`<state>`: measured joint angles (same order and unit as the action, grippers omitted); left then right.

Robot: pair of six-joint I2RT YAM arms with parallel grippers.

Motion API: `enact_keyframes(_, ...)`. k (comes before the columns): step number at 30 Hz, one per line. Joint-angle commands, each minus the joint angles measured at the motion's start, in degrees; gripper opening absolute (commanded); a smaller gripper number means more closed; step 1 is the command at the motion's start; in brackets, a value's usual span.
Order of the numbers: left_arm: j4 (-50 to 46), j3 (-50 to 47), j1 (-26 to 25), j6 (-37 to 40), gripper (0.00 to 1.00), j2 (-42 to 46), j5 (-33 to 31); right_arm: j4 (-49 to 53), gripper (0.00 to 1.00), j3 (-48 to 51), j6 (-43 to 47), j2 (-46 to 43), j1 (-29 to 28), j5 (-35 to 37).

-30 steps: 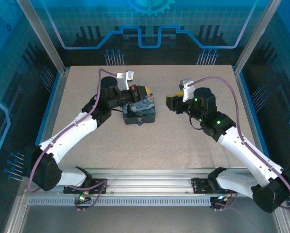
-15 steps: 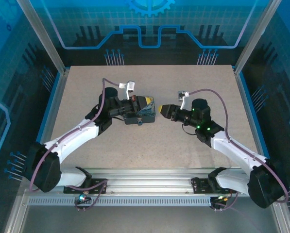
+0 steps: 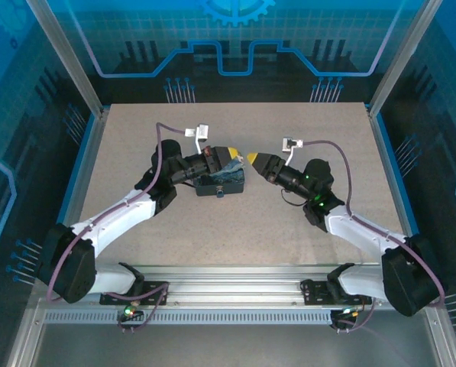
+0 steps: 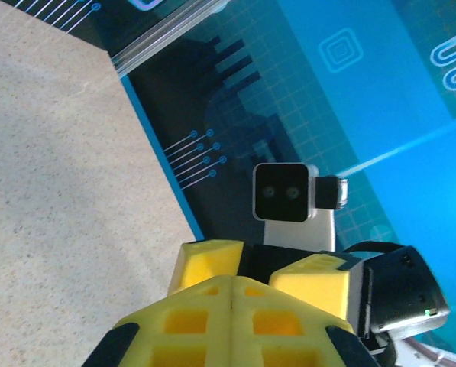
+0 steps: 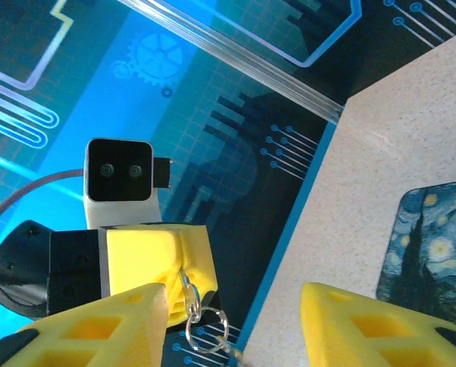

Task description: Unlock the padlock with the key

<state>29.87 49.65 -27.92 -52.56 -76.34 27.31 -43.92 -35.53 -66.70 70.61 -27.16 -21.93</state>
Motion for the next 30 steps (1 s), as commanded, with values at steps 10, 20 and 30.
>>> enact_keyframes(10,6.1,-1.4,-0.5,-3.4,0.0,-0.9,1.0,-7.6,0.47,-1.8,-2.1,2.0,-2.0,-1.7)
enact_keyframes(20,6.4,-1.0,-0.7,-3.7,0.0,-1.4,0.8,-8.7,0.39,-3.3,-2.6,3.0,-3.0,-2.4)
enact_keyframes(30,6.7,-0.9,-1.0,-4.0,0.0,-1.4,0.1,-9.1,0.32,-3.6,-3.0,3.6,-3.2,-2.8)
